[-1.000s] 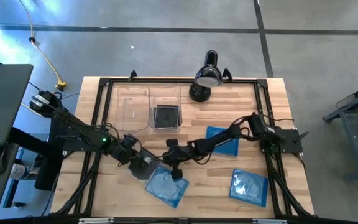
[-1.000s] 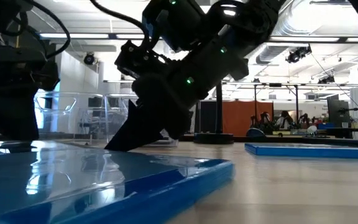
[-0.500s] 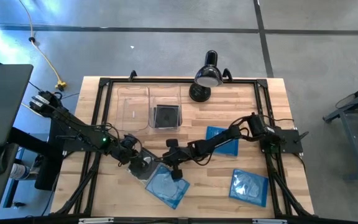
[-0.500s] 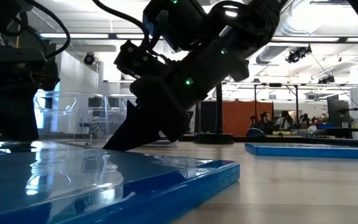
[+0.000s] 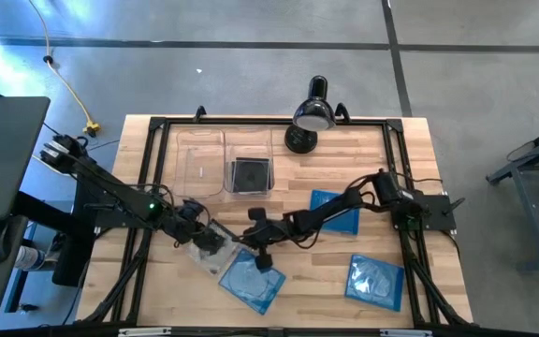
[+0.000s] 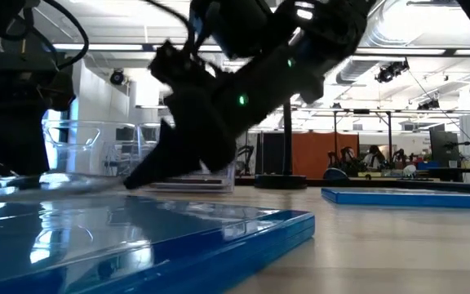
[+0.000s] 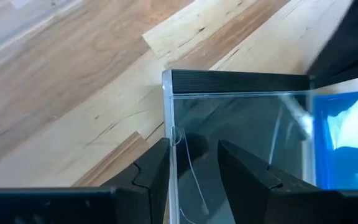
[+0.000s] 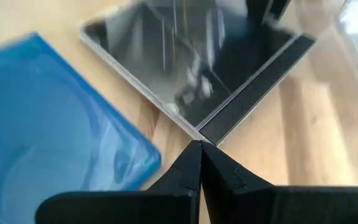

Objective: Pick & place jewel cases by type
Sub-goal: Put the black CD case into the right transparent bin

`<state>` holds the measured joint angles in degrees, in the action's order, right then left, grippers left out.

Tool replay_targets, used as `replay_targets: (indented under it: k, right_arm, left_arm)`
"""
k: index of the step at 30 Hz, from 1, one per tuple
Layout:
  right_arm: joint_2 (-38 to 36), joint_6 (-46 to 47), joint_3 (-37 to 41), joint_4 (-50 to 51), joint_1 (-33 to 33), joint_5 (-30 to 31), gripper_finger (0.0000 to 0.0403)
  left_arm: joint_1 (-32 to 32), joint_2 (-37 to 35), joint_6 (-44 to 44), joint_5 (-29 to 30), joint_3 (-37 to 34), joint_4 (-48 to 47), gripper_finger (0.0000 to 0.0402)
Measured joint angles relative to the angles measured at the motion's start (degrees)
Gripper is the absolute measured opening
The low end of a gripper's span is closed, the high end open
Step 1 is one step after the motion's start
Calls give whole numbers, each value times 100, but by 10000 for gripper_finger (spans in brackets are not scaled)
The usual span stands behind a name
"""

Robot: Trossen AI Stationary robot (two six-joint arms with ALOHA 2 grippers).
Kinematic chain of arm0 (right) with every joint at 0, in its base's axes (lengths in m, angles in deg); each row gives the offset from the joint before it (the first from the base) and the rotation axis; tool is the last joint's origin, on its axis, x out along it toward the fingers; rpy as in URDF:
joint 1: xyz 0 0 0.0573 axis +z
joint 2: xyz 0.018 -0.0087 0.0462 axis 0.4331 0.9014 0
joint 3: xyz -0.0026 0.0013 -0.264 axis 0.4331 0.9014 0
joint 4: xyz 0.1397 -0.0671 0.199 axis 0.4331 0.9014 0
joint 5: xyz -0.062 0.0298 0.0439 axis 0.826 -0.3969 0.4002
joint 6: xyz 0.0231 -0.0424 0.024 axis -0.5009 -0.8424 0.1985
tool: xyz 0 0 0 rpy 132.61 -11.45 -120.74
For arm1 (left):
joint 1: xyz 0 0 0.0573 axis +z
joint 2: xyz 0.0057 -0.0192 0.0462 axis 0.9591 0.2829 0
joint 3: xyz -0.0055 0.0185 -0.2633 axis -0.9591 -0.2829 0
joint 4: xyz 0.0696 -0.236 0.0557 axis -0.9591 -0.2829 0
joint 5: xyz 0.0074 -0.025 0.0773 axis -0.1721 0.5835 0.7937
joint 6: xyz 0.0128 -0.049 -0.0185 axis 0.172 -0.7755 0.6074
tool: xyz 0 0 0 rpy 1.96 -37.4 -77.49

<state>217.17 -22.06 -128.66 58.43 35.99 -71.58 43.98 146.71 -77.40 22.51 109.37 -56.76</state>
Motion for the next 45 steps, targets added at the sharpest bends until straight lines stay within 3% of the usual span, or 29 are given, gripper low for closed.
replay_targets:
  k: [10, 21, 29, 32, 45]
  right_arm:
    - [-202, -102, -31, -85, 132, 59, 0]
    - [-202, -100, -39, 318, 587, 350, 0]
    - [-200, 63, -39, 649, 873, 595, 0]
    - [-200, 53, -39, 628, 968, 840, 0]
    - [-200, 318, -39, 876, 1069, 917, 0]
  left_arm:
    - [-2, 4, 4, -56, 0, 68, 129]
    - [2, 21, 283, 21, 20, 898, 129]
    - [0, 497, 430, -245, 24, 1694, 129]
    - [0, 710, 431, -335, 24, 1796, 129]
    - [-4, 874, 426, -497, 33, 1919, 129]
